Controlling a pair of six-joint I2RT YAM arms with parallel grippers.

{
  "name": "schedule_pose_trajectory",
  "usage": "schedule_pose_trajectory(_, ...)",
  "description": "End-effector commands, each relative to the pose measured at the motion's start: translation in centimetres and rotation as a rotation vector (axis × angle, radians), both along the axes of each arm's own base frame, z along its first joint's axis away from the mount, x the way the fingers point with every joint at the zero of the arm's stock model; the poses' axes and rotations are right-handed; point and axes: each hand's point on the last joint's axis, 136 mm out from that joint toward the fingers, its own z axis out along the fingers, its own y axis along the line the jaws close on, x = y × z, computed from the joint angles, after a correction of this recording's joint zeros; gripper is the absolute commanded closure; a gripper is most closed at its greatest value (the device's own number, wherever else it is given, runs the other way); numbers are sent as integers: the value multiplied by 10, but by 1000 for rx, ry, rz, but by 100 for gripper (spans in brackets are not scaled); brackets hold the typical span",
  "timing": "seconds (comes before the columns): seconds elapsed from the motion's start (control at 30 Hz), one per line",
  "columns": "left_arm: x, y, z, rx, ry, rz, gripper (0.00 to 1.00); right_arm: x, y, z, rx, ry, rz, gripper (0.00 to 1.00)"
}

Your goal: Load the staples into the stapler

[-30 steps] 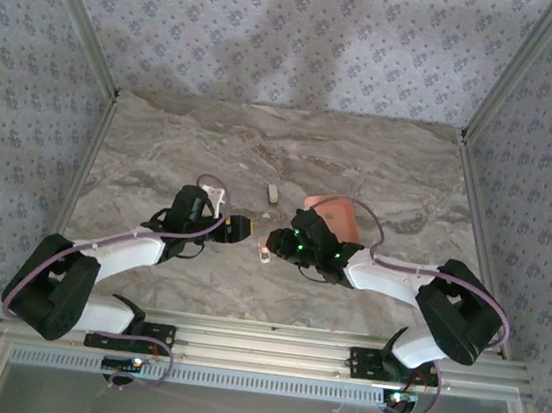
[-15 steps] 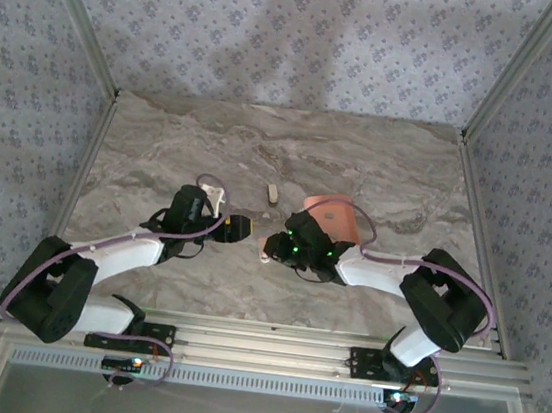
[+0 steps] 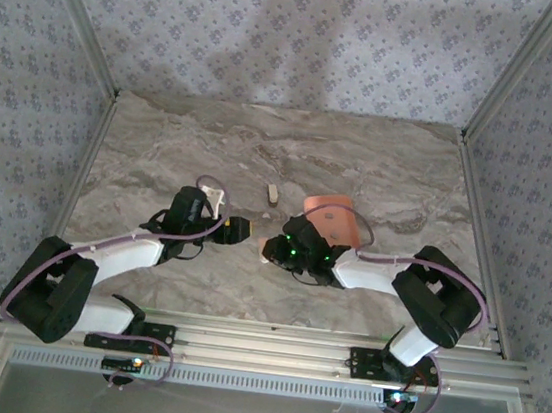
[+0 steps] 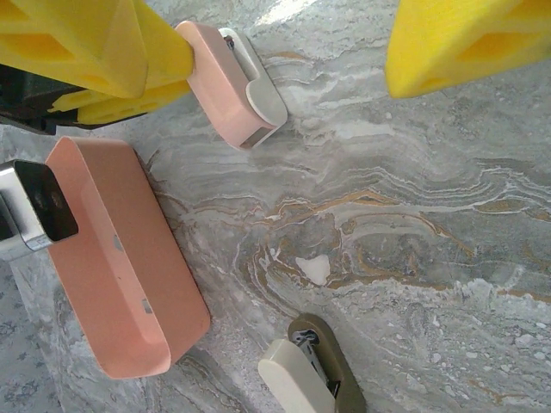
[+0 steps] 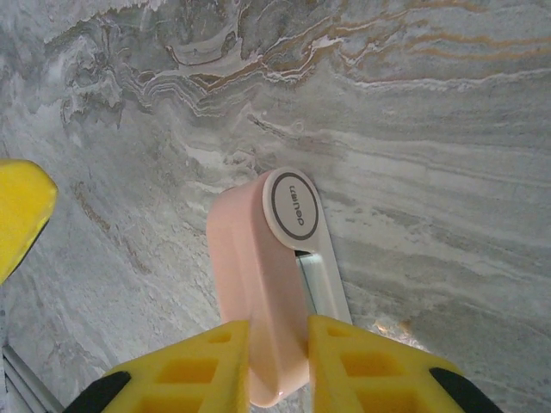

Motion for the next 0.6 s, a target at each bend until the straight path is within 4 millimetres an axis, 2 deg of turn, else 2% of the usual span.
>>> schedule_pose_trajectory(0.0,2,4,6,5,-33,4,27,-39,-44,-65,-219,184,-17,78)
schedule_pose_trajectory(0.13,2,4,7,4,-34,4,26,-27,-32,-43,-197,112,19,74)
schedule_pose_trajectory(0.37,4,8,13,13,-50,28,26,-2,-17,15,-290,-51,76,57)
schedule_pose_trajectory(0.47,5,12,15,23,-54,50,25,1,-11,27,-321,-84,99,55)
schedule_pose_trajectory(0.57,7,23,13,58,-40,107,23,0,-10,29,-396,-89,120,54)
